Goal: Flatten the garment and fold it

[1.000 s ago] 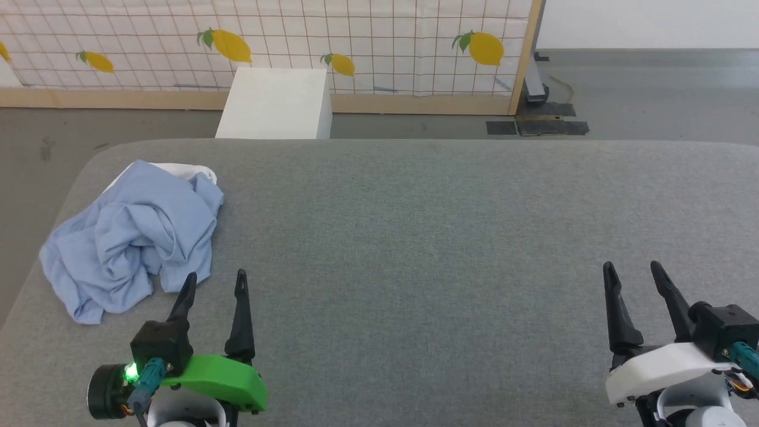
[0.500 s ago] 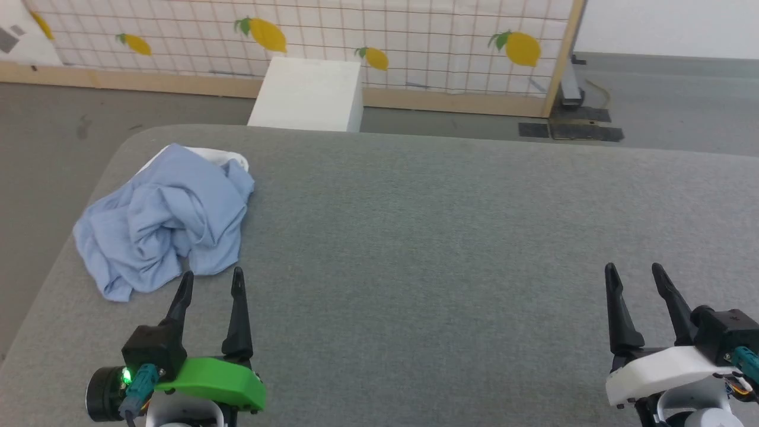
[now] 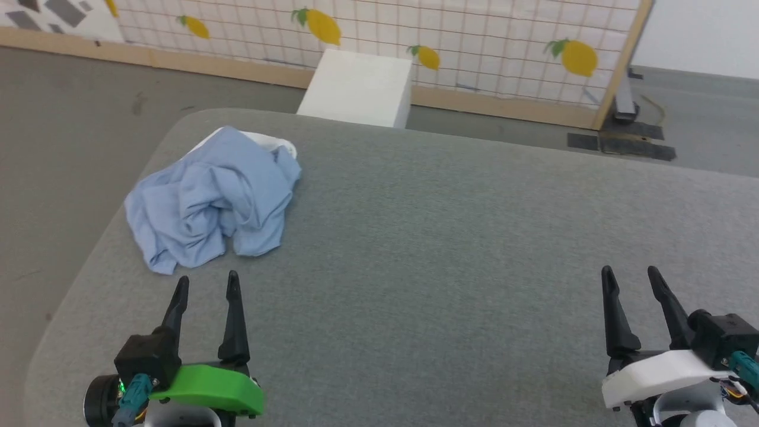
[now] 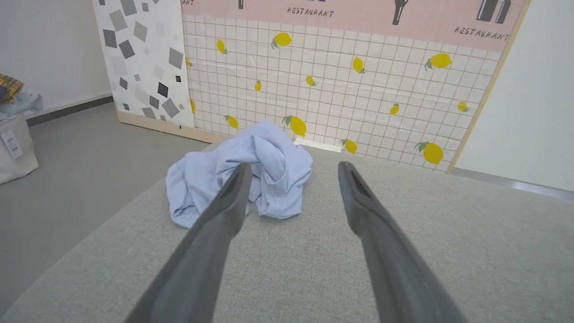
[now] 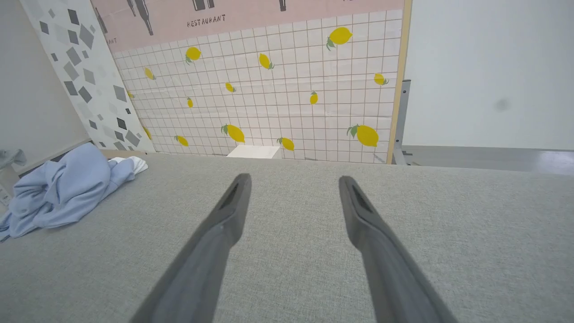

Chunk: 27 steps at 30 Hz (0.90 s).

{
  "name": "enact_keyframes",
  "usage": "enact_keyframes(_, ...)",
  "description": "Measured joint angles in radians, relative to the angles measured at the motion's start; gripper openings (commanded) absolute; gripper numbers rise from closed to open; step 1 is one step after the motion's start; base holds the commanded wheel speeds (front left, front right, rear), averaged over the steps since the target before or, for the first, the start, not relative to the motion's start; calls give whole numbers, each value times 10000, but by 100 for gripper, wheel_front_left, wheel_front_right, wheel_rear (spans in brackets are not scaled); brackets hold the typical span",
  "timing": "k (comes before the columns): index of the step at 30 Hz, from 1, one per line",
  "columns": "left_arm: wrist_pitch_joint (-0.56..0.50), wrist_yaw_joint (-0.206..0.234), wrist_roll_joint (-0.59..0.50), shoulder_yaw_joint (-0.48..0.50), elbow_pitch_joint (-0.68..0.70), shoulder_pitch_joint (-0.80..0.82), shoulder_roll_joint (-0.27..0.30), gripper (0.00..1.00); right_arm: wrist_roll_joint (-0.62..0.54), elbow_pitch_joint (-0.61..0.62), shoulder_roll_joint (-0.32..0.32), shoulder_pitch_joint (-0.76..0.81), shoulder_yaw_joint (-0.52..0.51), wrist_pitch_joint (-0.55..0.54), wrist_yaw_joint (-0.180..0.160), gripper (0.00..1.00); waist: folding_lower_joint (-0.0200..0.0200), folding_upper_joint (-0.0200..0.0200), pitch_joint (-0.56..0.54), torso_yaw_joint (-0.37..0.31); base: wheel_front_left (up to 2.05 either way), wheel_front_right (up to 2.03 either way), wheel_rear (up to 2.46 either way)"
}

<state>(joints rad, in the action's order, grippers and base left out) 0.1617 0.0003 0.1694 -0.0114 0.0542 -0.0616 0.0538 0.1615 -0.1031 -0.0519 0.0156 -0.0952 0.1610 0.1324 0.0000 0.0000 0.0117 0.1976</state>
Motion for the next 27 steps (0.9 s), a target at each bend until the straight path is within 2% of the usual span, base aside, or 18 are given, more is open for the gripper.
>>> enact_keyframes(27,589,6,502,150,136,-494,0,100,706,-635,6,3,111,589,0,100,0,0,-180,2236,0,0,0)
